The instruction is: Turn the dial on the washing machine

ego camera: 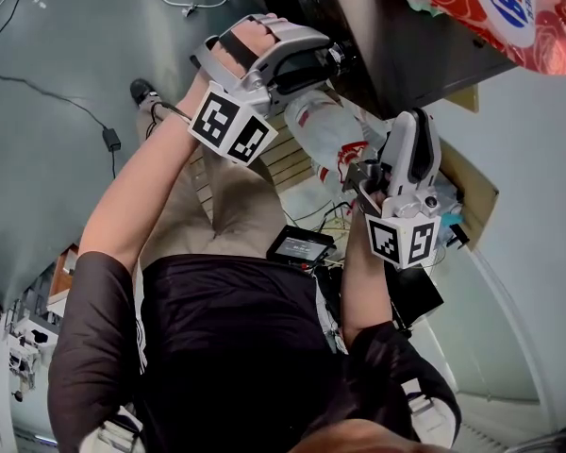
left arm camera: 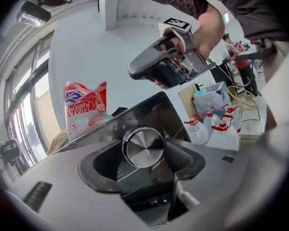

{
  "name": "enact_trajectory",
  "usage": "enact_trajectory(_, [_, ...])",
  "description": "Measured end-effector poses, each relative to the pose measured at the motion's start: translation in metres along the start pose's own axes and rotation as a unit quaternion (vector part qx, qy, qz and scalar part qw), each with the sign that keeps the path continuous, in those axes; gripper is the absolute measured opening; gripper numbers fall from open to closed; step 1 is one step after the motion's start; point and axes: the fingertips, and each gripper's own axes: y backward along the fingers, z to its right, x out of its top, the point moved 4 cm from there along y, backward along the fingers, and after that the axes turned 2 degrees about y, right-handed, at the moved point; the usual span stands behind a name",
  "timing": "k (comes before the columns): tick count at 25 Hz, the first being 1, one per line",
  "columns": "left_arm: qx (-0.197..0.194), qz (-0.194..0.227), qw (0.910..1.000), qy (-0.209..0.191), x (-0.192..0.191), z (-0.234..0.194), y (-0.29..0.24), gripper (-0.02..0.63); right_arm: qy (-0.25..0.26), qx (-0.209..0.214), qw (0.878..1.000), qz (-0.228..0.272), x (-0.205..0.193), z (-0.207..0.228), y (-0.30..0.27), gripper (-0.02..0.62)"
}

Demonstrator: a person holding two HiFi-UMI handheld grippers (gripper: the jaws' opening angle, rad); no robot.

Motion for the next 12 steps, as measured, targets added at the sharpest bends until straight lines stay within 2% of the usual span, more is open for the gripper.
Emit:
enact_trajectory(3, [-0.010,-0.004,0.9999,0.001,-0.0014,0.0038,-0.0015,0.281,-0.003,-0.001,1.000,0.002,-0.0005,0.0014,0.0005,0.051])
enact_trajectory(7, [0.010,-0.008,0.9997,0.023,-0.0007,0.0031,-0.0041,0.279,-0.004,-0.004,1.000,0.003,-0.0007,0.0036,0.0030,0.049])
enact_trajectory(12, [0.023,-0.007,0.9994,0.026,-0.0009,0.0014,-0.0039,0.267,-0.004,-0.008,1.000,0.005,-0.0007,0.0053,0.0051,0.050])
